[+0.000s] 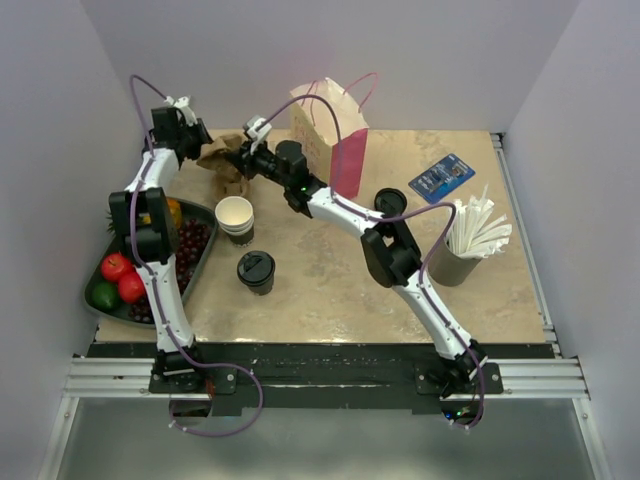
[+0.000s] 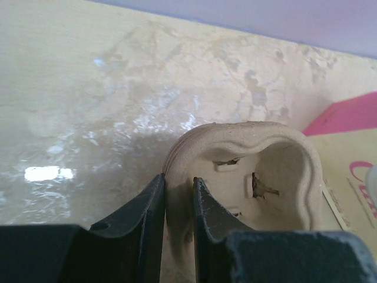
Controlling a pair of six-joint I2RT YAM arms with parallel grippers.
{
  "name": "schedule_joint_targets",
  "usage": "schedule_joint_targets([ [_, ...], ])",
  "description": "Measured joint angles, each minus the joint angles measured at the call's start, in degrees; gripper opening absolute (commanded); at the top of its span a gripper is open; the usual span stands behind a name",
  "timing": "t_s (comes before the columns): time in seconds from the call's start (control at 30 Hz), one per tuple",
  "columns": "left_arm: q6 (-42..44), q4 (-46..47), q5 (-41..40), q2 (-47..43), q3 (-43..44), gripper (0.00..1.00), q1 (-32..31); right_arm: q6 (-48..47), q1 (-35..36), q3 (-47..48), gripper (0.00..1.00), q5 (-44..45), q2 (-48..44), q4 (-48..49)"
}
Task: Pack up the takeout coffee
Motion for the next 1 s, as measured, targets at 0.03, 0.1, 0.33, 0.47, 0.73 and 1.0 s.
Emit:
schedule_joint_targets([
  [0.03, 0.02, -0.22, -1.51, -0.2, 0.37, 0.0, -0.07, -0.02, 0.59, 0.0, 0.0, 0.61, -0.37, 0.13],
  [0.1, 0.0, -0.02, -3.85, -0.96, 0.44, 0.0, -0.11, 0.0, 1.7, 0.0, 0.0, 1.53, -1.05, 0.5],
  [0.33, -0.72, 8.48, -7.48, -8.81, -9.01, 0.0, -0.42, -0.24, 3.98, 0.0, 0.0, 4.44, -3.78, 1.44],
  [0.47, -0.94, 13.55, -7.32, -10.8, -12.2, 0.0, -0.52, -0.28, 3.76, 0.0, 0.0, 5.77, -4.81, 1.49],
  [0.73, 0.26, 19.85, -7.76, -13.11, -19.56, 0.0, -0.57, 0.02, 3.5, 0.0, 0.0, 7.17, -5.42, 0.02],
  [1.0, 2.51, 23.85, -7.8, -13.14, -21.09, 0.0, -0.52, -0.44, 3.52, 0.0, 0.0, 8.52, -5.51, -0.37],
])
